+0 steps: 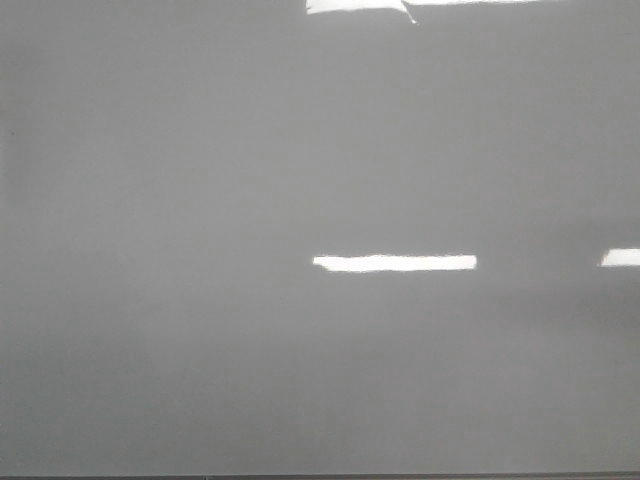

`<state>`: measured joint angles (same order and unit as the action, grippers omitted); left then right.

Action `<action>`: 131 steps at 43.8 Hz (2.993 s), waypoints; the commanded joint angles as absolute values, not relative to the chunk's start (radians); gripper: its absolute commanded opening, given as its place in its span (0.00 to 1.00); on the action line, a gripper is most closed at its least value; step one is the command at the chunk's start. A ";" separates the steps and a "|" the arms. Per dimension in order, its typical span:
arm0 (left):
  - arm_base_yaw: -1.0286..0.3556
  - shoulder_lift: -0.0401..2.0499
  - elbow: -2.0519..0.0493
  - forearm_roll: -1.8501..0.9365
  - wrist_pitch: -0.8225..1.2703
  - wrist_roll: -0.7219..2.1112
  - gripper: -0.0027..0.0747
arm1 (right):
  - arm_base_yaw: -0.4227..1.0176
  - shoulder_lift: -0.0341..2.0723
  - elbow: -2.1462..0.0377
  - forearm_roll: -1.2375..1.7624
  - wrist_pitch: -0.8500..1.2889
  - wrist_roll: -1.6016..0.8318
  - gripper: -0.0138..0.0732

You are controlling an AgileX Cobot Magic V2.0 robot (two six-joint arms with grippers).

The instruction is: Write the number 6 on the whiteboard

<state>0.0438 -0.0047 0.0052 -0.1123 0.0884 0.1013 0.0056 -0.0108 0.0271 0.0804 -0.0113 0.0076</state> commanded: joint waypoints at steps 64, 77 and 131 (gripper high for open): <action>0.044 0.034 -0.312 -0.102 0.009 0.102 0.01 | 0.007 0.038 -0.321 0.073 0.182 0.000 0.08; 0.044 0.231 -0.649 -0.080 0.263 0.102 0.01 | 0.007 0.279 -0.631 0.073 0.430 0.000 0.08; 0.044 0.529 -0.706 -0.102 0.516 0.102 0.48 | 0.007 0.598 -0.752 0.073 0.698 -0.087 0.78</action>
<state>0.0438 0.5092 -0.6790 -0.0877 0.5771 0.1013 0.0056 0.5891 -0.7201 0.0804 0.7519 -0.0732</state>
